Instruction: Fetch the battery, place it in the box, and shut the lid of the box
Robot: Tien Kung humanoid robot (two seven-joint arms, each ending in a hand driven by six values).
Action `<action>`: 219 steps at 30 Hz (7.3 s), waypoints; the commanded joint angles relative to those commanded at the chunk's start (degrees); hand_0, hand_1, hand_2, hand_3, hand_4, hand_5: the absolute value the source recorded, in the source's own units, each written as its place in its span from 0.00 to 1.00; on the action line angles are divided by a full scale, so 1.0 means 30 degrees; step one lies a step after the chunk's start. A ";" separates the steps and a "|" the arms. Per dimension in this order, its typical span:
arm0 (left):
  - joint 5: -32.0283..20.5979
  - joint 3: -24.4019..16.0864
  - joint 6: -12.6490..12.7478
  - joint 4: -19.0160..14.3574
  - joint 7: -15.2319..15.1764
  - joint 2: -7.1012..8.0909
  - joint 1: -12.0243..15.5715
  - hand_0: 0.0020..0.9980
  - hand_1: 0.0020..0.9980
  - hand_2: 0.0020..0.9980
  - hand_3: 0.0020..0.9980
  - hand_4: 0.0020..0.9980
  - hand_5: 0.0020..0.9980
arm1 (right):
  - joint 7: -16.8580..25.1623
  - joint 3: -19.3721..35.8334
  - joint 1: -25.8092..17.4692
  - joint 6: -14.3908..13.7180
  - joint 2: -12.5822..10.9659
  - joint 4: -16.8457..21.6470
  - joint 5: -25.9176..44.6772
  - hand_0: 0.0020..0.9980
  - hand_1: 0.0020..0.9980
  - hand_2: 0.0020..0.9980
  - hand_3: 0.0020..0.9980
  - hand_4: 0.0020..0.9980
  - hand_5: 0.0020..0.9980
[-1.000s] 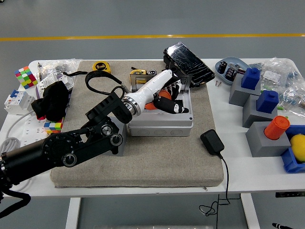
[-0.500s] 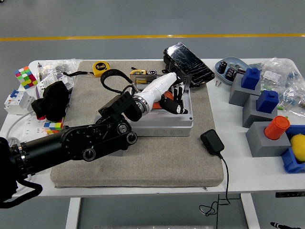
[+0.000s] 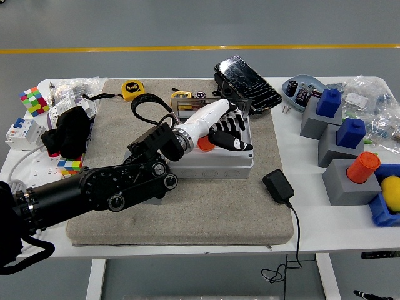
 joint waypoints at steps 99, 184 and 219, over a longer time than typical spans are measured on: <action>-0.1441 -0.4855 -0.1234 -0.1941 -0.1305 0.2466 0.1227 0.74 0.78 0.72 0.74 1.00 0.35 | 0.0009 0.0355 -0.0189 -0.0021 0.0126 0.0071 -0.0003 0.67 0.67 0.69 0.53 0.91 0.48; -0.7101 -1.8208 -0.0695 -0.8639 -0.5772 0.5686 1.2857 0.54 0.67 0.62 0.61 1.00 0.36 | 0.0043 0.1334 -0.0248 -0.0003 0.0178 -0.0568 -0.0034 0.67 0.67 0.69 0.53 0.91 0.48; -0.5182 -1.9816 -0.2162 -0.8956 -0.3700 0.5964 1.3987 0.51 0.65 0.61 0.61 1.00 0.33 | -0.0021 0.0833 -0.0029 0.0011 0.0100 -0.0604 0.0040 0.67 0.67 0.69 0.53 0.91 0.48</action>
